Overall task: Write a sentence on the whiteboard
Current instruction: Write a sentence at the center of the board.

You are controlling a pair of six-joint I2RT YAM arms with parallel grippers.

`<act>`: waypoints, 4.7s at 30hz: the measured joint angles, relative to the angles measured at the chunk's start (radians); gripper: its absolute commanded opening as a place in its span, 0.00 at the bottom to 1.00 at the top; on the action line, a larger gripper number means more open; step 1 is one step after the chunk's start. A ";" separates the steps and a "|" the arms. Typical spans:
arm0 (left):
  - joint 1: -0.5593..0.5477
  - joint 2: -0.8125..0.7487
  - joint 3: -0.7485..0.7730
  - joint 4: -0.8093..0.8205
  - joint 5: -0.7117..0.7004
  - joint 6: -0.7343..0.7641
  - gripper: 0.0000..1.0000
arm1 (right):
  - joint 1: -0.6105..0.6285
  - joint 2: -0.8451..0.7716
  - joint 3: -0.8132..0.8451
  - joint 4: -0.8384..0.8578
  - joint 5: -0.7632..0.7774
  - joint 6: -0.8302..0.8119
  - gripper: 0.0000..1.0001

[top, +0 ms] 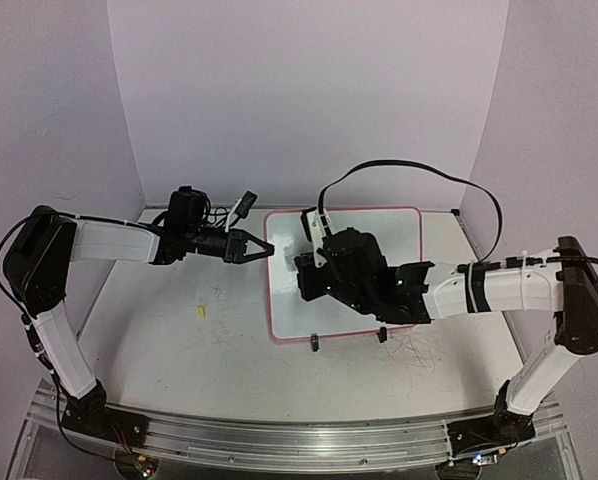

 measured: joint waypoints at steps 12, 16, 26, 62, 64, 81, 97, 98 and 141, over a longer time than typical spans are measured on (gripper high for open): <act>0.000 -0.002 0.000 0.000 -0.002 0.000 0.00 | -0.007 0.019 0.009 0.002 0.002 0.003 0.00; 0.000 -0.002 0.000 -0.001 -0.004 0.000 0.00 | -0.007 0.022 0.011 0.004 0.002 0.003 0.00; -0.002 -0.003 -0.001 -0.001 -0.009 0.000 0.00 | -0.007 0.040 0.030 0.016 -0.006 0.002 0.00; -0.002 -0.004 -0.001 -0.002 -0.016 0.000 0.00 | -0.006 0.064 0.009 0.025 -0.115 0.035 0.00; -0.002 -0.004 -0.001 -0.002 -0.017 0.000 0.00 | -0.006 0.064 0.001 0.026 -0.122 0.037 0.00; -0.003 -0.006 -0.003 -0.002 -0.018 0.000 0.00 | -0.005 0.023 -0.057 0.006 -0.111 0.056 0.00; -0.007 -0.016 -0.006 -0.002 -0.018 0.001 0.00 | -0.011 -0.058 -0.104 0.029 -0.060 0.051 0.00; -0.008 -0.017 -0.006 -0.002 -0.018 0.001 0.00 | -0.012 -0.070 -0.109 0.030 -0.056 0.051 0.00; -0.008 -0.018 -0.007 -0.002 -0.018 0.001 0.00 | -0.015 -0.020 -0.080 0.053 -0.062 0.027 0.00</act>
